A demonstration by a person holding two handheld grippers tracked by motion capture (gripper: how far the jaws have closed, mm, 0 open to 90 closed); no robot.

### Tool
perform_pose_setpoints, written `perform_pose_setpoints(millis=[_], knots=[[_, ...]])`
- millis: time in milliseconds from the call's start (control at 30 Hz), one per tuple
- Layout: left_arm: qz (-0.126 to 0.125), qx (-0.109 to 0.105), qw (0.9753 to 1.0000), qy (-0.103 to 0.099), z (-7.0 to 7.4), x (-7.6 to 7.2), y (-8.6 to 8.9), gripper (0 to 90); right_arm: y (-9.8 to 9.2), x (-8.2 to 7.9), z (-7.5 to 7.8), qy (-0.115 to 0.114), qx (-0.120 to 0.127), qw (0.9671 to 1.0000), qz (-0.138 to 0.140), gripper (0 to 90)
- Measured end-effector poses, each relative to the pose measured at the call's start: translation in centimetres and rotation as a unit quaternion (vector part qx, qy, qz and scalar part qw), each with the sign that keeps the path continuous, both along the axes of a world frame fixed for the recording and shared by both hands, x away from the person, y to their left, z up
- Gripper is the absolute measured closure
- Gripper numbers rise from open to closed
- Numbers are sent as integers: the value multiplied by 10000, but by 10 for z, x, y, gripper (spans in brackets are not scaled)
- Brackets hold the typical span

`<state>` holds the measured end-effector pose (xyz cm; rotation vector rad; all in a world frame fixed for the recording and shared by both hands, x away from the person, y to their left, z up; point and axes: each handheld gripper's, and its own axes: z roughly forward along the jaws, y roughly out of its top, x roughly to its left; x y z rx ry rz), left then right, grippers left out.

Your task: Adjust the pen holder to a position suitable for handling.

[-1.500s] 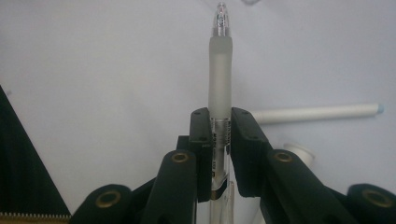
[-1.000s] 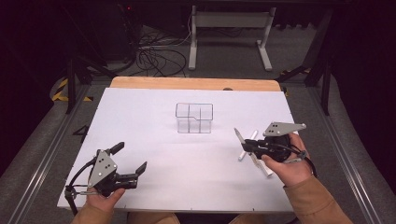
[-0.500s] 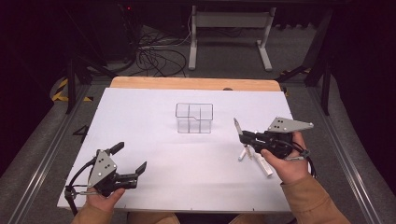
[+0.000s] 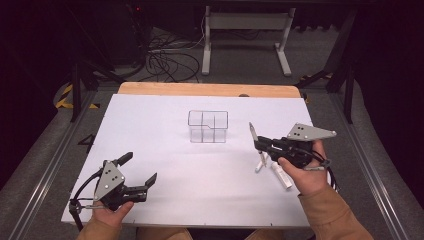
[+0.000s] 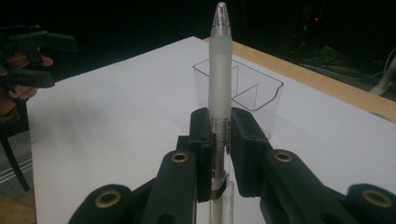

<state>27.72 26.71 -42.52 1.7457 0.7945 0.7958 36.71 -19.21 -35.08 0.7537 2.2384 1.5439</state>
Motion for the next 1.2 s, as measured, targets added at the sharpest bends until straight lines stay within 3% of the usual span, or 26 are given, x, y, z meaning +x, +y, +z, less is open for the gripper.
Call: perform_pose_setpoints(millis=[433,900,1200], knots=[[4,-3,10000,-4,0,0,0,67,10,7,3,-196,365,9990,180,803],[4,1,10000,3,0,0,1,69,36,31,9,-218,783,9962,299,803],[3,-4,10000,-8,0,0,2,69,58,45,18,-299,824,9954,377,803]])
